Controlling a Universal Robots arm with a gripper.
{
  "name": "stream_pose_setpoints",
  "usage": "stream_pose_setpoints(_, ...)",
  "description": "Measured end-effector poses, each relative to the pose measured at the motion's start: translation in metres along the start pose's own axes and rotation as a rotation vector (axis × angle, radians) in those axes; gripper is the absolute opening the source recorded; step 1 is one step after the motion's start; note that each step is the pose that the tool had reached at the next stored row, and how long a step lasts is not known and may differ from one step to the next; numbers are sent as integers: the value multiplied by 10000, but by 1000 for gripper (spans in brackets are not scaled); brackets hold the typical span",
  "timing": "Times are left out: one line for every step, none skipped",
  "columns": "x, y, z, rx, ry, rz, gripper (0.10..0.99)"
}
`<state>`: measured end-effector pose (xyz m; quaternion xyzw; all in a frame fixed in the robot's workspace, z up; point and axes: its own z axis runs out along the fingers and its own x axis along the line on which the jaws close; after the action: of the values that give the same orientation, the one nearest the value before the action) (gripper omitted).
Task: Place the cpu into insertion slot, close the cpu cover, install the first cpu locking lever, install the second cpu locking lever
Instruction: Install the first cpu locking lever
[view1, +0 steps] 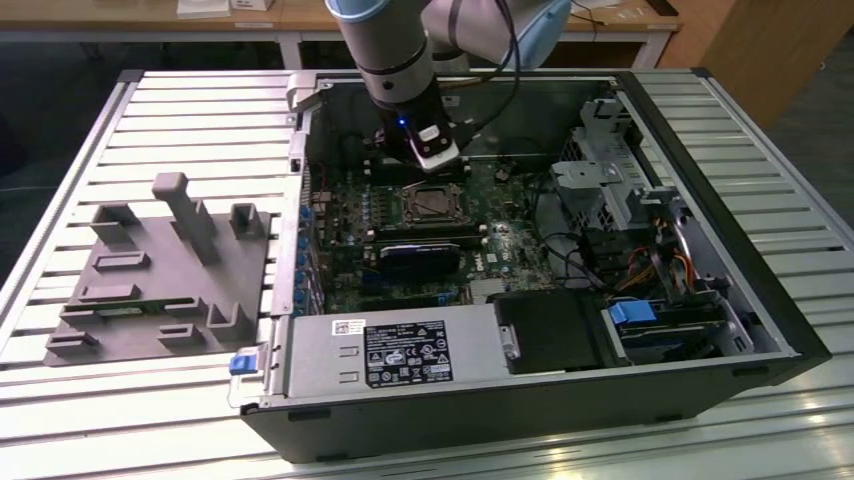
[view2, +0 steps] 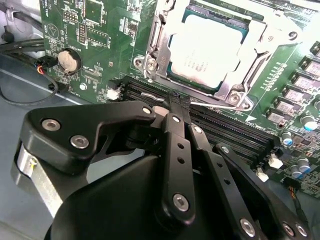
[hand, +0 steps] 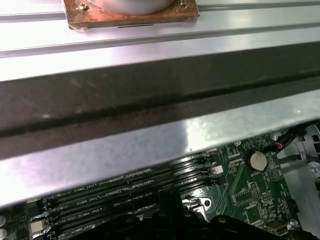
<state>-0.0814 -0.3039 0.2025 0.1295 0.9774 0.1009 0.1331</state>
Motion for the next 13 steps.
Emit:
stream_pose_setpoints(3,6,4,16,-4,-4,102)
stream_pose_setpoints(5,13,7,47,-12,-15,102)
stream_pose_setpoints(8,19,10,90,-23,-27,102)
stream_pose_setpoints(10,24,12,124,-30,-38,102)
stream_pose_setpoints(12,31,14,148,-36,-45,102)
stream_pose_setpoints(14,37,17,170,-42,-52,102)
stream_pose_setpoints(16,42,19,191,-47,-58,102)
stream_pose_setpoints(18,48,21,205,-50,-63,102)
stream_pose_setpoints(20,54,24,209,-51,-64,102)
stream_pose_setpoints(22,59,25,212,-52,-64,102)
stream_pose_setpoints(23,61,26,212,-53,-65,102)
stream_pose_setpoints(23,62,27,214,-53,-66,102)
stream_pose_setpoints(24,62,28,221,-54,-66,102)
